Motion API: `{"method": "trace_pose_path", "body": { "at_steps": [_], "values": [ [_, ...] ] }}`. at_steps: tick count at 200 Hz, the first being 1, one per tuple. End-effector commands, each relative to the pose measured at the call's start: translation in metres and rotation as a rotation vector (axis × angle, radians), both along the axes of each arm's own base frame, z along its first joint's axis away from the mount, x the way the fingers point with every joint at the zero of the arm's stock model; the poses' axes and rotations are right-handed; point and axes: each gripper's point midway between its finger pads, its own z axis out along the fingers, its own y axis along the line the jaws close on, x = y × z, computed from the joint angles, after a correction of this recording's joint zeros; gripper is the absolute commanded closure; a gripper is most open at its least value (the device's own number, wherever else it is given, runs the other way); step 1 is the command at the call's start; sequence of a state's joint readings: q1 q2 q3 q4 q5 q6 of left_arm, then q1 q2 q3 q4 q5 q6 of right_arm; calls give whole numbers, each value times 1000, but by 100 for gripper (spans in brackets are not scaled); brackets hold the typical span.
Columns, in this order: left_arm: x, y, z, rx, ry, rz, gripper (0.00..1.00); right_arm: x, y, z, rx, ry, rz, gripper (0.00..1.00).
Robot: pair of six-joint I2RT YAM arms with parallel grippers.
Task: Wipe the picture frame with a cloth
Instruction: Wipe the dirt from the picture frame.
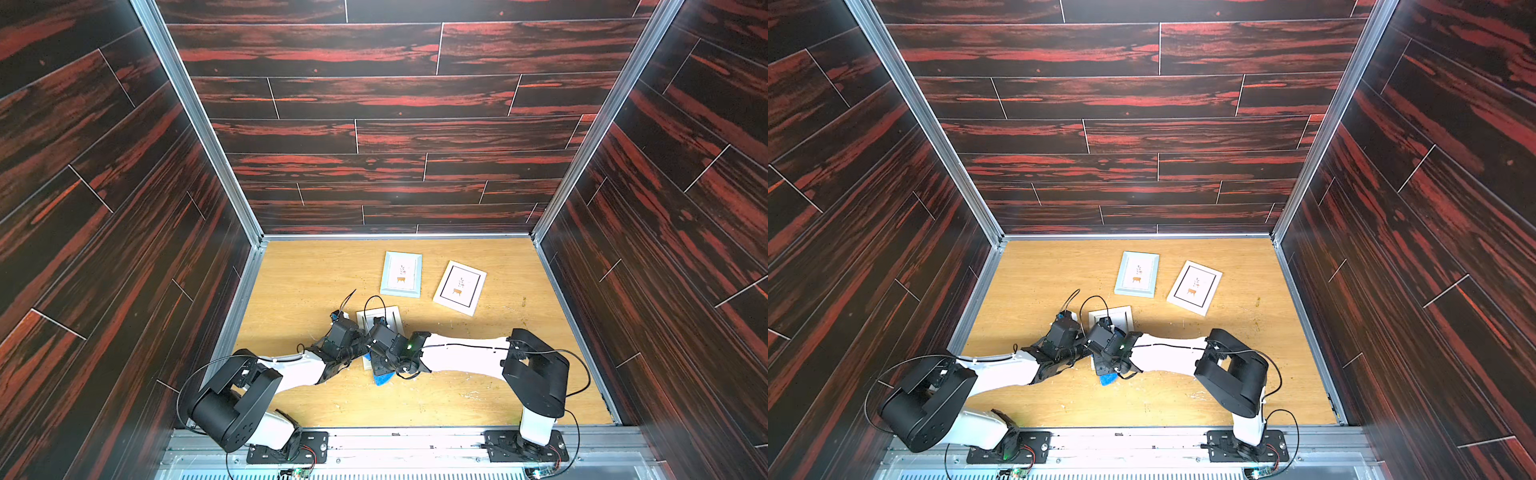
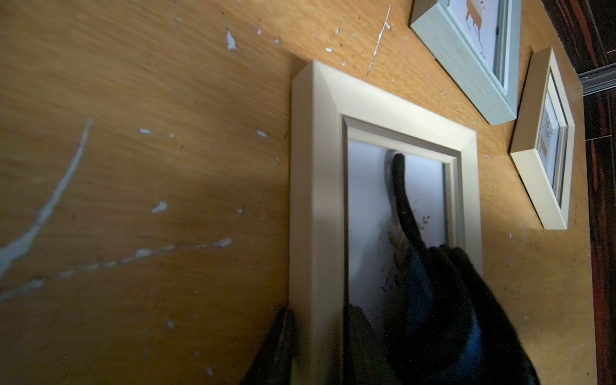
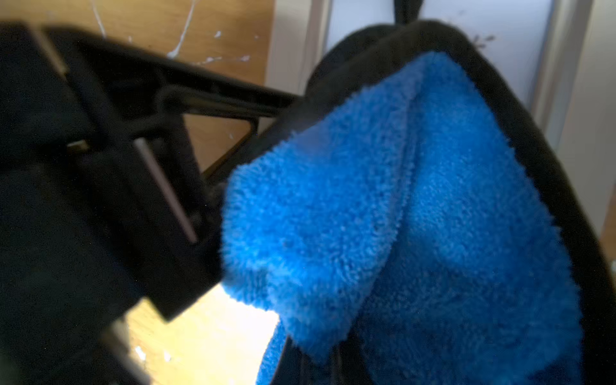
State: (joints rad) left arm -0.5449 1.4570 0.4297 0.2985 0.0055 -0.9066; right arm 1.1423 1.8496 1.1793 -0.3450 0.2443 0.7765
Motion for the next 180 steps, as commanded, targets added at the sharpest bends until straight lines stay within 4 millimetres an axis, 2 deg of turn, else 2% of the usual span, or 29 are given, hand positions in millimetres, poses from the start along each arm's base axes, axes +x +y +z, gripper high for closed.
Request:
{"method": "trace_pose_path", "body": {
  "at_steps": [1,13,28,38,62,79,97,124,140,158,180],
  "values": [
    [-61,43,-61,177,266,34,74,10,-61,-19,-146,12,-113,100],
    [-60,42,-62,178,268,33,74,15,-80,-22,-151,13,-147,100],
    [-60,42,-63,178,273,33,74,15,-82,-24,-140,18,-143,100],
    [-59,41,-64,177,273,32,74,11,-68,-24,-111,33,-111,100],
    [-60,41,-65,176,278,31,74,-2,-19,-16,-61,26,-8,100],
    [-60,40,-65,176,275,27,74,-6,-5,-14,-55,26,22,100],
    [-60,40,-64,178,274,23,74,3,-26,-17,-90,12,-19,100],
    [-59,39,-65,178,277,20,74,26,-83,-23,-156,-1,-127,100],
    [-59,39,-66,180,281,22,74,32,-95,-18,-167,-34,-156,100],
    [-59,39,-66,179,282,22,73,28,-77,-15,-121,-20,-123,100],
    [-58,39,-65,180,281,21,73,12,-31,-10,-89,-22,-30,100]
  ]
}}
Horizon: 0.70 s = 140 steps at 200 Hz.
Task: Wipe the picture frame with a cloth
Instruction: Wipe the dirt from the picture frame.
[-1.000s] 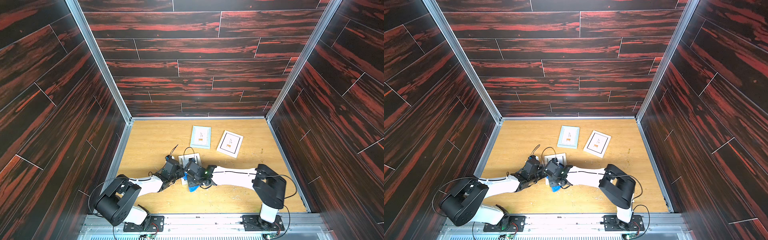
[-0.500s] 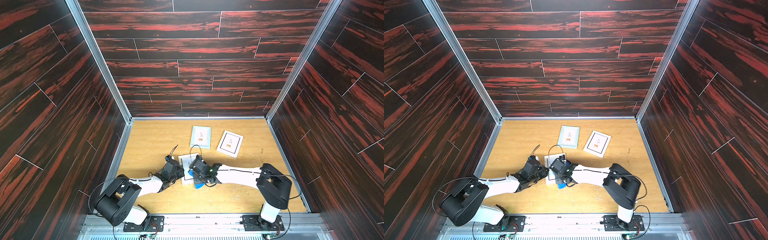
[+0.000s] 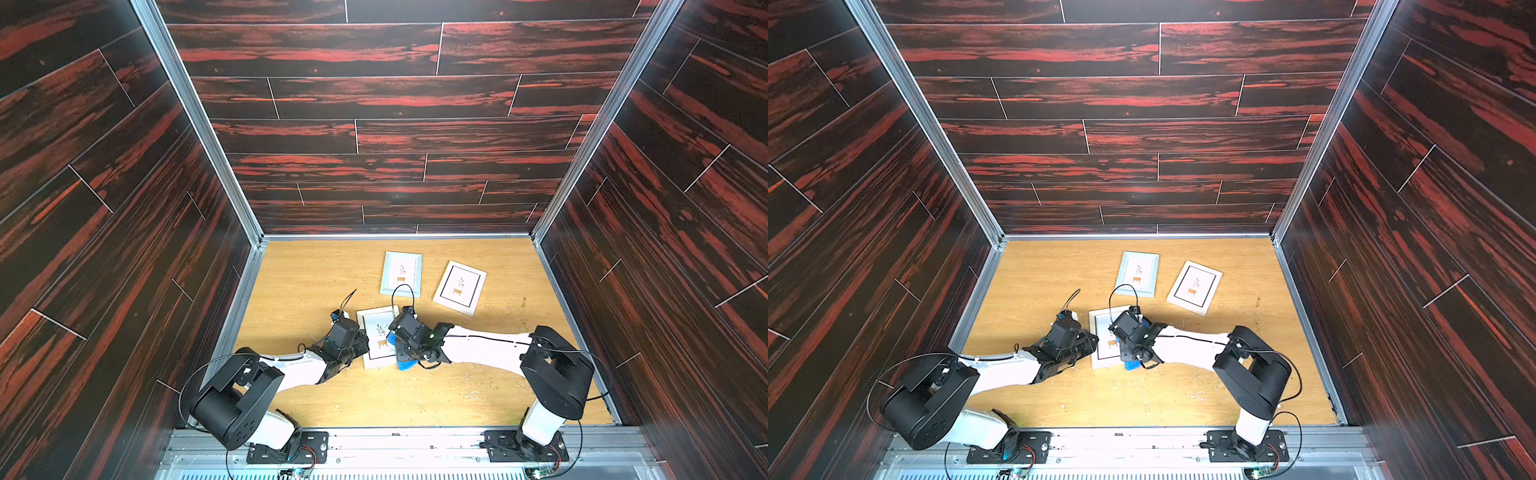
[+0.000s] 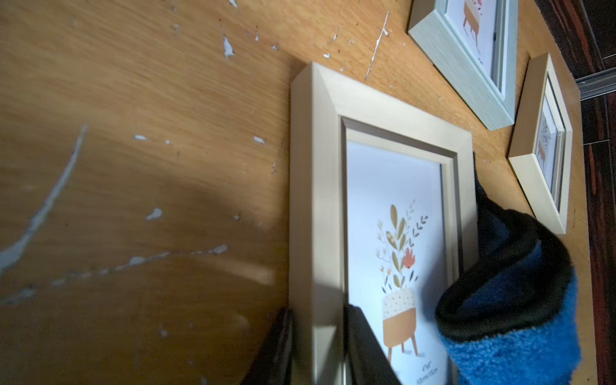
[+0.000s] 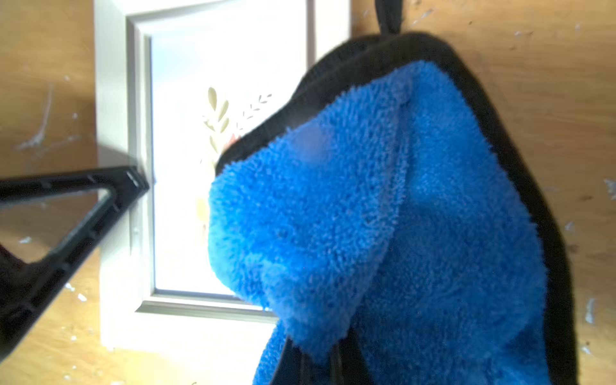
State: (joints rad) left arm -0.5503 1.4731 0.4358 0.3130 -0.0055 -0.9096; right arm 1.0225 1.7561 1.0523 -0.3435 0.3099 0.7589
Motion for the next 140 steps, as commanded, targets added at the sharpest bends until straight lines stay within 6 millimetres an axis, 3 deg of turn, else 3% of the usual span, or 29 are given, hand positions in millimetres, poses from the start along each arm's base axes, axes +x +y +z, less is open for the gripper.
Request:
{"method": "trace_pose_path", "body": {
  "at_steps": [1,24,39,60,74,124,140],
  "values": [
    [-61,41,-65,178,289,18,73,-25,33,-6,-27,26,105,100],
    [-62,41,-66,180,295,17,73,-37,57,-2,-17,33,160,100],
    [-61,41,-65,181,293,17,73,-29,40,-4,-54,13,129,100],
    [-61,42,-63,186,283,18,73,-7,6,-7,-109,-1,70,100],
    [-61,41,-62,190,283,10,73,7,-5,-9,-109,1,55,100],
    [-60,37,-63,192,281,-7,73,89,17,1,-96,-69,17,100],
    [-60,37,-62,193,281,-7,73,102,22,-5,-124,-61,11,100]
  ]
}}
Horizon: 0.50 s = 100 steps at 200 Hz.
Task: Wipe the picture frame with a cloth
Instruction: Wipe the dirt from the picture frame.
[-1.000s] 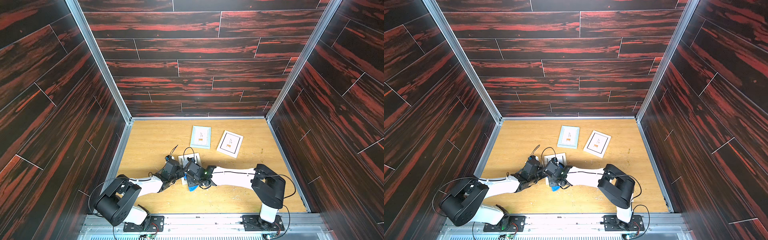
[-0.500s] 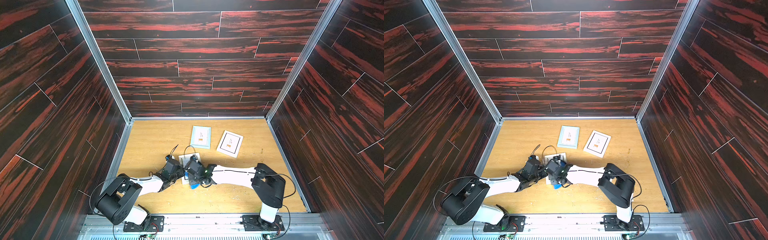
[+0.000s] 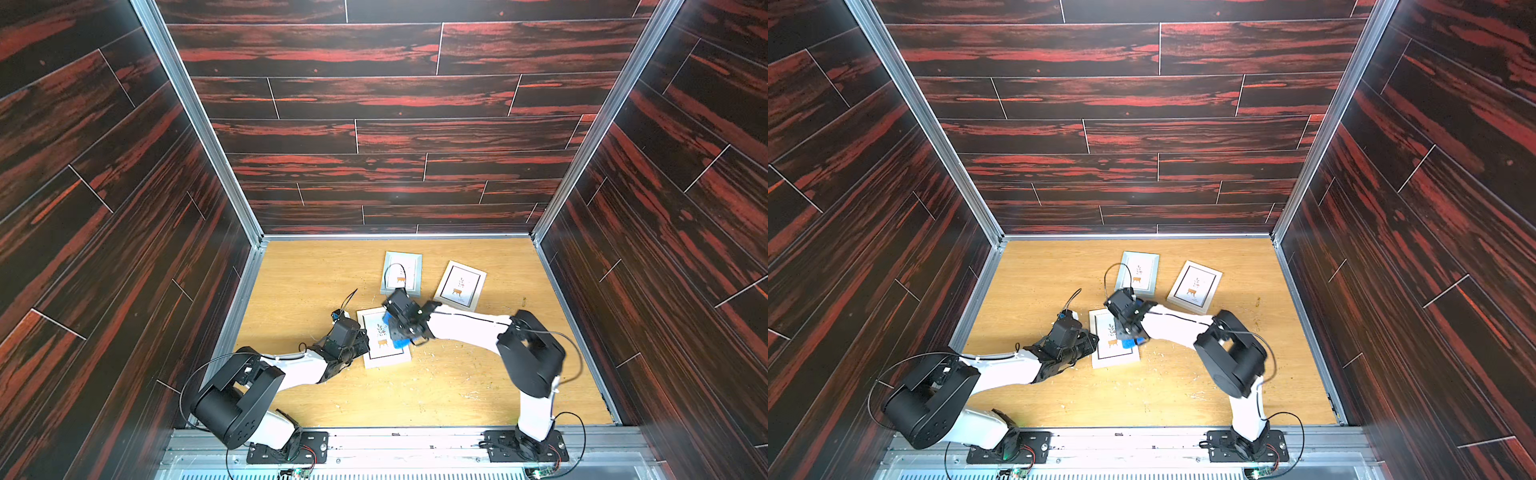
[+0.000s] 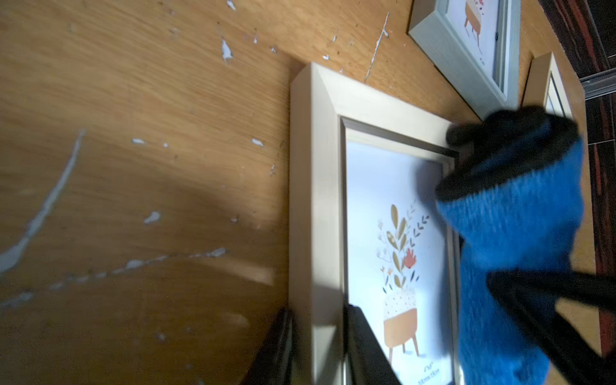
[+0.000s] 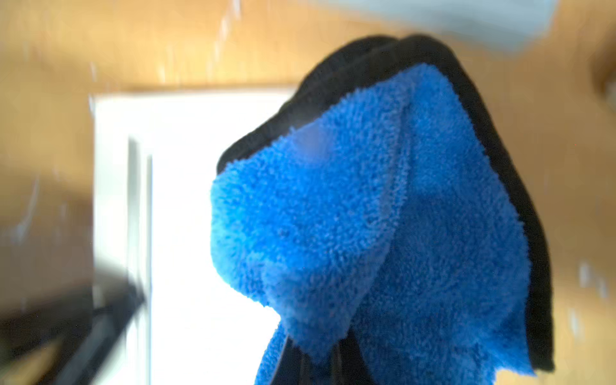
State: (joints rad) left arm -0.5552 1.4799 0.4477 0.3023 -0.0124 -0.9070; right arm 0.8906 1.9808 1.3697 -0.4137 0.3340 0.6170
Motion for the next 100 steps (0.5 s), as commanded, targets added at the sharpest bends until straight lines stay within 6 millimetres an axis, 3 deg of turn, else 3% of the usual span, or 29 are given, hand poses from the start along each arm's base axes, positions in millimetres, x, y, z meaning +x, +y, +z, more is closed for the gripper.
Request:
{"method": "trace_pose_path", "body": {
  "at_steps": [1,17,51,66,79,100],
  "values": [
    [-61,39,-62,185,280,-3,73,14,3,-13,-76,4,24,100],
    [-62,39,-62,186,278,-3,73,7,-1,-13,-96,5,32,100],
    [-61,40,-61,185,273,1,73,-49,-28,-9,-112,25,66,100],
    [-61,39,-62,185,275,-1,73,-62,-32,-12,-85,56,72,100],
    [-61,39,-62,183,275,-4,73,-54,-28,-14,-87,36,71,100],
    [-61,37,-62,179,274,-15,73,-18,-8,-16,-84,12,53,100]
  ]
}}
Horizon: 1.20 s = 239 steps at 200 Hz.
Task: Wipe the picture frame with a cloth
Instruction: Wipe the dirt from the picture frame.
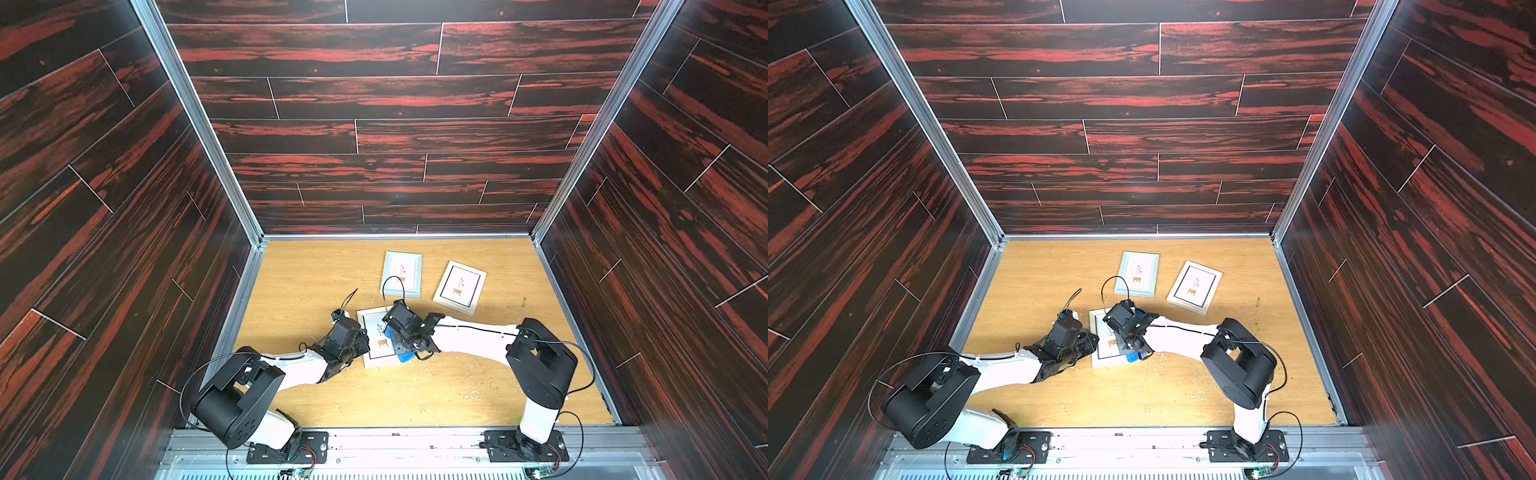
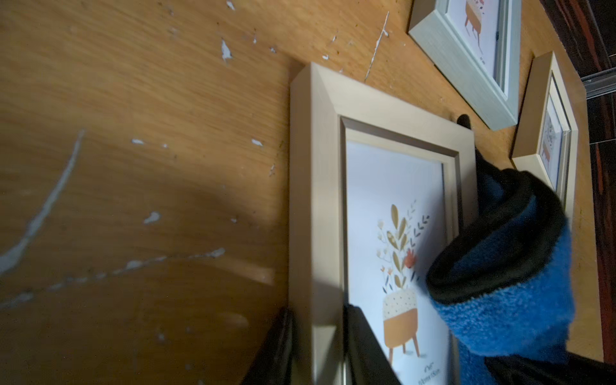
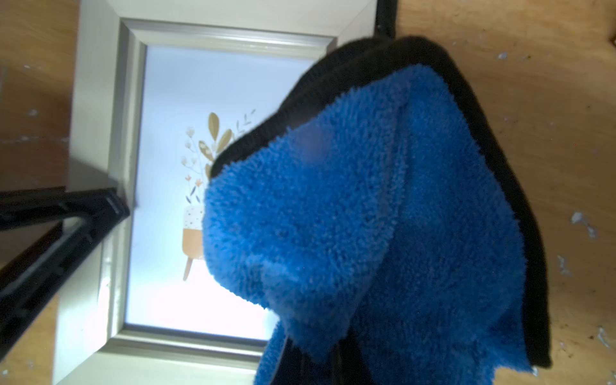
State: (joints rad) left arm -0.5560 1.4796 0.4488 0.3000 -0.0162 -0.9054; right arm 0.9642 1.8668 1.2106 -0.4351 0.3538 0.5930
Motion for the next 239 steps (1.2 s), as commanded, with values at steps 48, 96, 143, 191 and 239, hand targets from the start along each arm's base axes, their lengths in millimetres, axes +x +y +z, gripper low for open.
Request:
{"method": "trace_pose_path", "body": {
  "at_steps": [48,96,143,191,239],
  "values": [
    [-62,37,-62,175,271,-15,73,83,28,-5,-53,-64,-78,100],
    [-61,37,-64,175,275,-14,72,-8,-1,-20,-5,57,-18,100],
    [-62,34,-65,174,282,-33,72,46,10,-12,0,-24,-67,100],
    [-61,36,-61,175,269,-20,72,32,22,-20,-6,10,-25,100],
    [-61,34,-64,175,281,-32,72,-10,-10,-23,20,57,-46,100]
  ]
}}
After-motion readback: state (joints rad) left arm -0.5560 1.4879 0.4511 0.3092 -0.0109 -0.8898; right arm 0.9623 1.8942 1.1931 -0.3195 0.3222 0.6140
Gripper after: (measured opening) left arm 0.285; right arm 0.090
